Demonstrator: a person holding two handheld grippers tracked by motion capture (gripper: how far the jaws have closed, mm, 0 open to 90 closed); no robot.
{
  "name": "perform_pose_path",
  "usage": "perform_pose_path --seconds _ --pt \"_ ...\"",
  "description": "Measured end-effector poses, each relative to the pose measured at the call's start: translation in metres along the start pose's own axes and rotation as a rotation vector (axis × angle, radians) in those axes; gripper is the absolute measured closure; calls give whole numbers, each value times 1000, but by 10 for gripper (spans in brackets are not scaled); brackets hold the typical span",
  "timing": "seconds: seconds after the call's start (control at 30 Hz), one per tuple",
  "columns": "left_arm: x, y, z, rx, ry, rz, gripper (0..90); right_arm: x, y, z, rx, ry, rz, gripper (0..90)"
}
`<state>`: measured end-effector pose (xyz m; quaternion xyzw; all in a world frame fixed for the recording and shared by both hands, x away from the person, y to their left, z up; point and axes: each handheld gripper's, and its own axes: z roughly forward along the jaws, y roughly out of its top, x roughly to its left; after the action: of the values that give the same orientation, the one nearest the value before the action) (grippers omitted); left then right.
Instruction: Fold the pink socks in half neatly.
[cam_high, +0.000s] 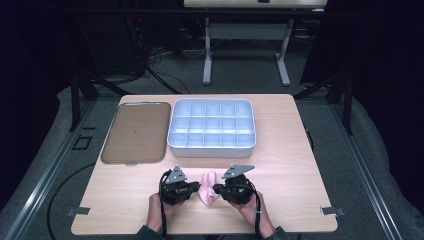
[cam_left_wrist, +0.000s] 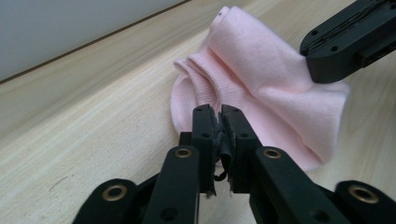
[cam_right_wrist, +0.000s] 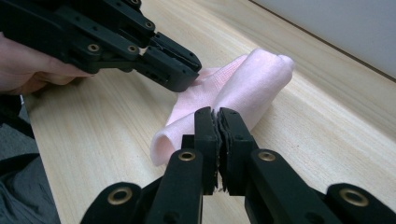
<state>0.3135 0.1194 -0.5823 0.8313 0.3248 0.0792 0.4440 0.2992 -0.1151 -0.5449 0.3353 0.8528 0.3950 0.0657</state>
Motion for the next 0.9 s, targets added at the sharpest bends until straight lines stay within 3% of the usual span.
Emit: perform_pose_path --seconds 0.3,0.43,0.63,0.77,0.9 --pt "2 -1 7 -12 -12 -25 890 6 11 0 -6 -13 -37 869" --pt "1 -1 7 -11 -9 -16 892 11 16 5 -10 -3 -55 869" --pt "0 -2 7 -15 -5 -21 892 17 15 26 51 24 -79 869" --pt "0 -1 3 -13 -8 -24 891 15 11 30 61 34 -70 869" --pt "3 -1 -6 -8 28 -27 890 13 10 32 64 33 -76 869"
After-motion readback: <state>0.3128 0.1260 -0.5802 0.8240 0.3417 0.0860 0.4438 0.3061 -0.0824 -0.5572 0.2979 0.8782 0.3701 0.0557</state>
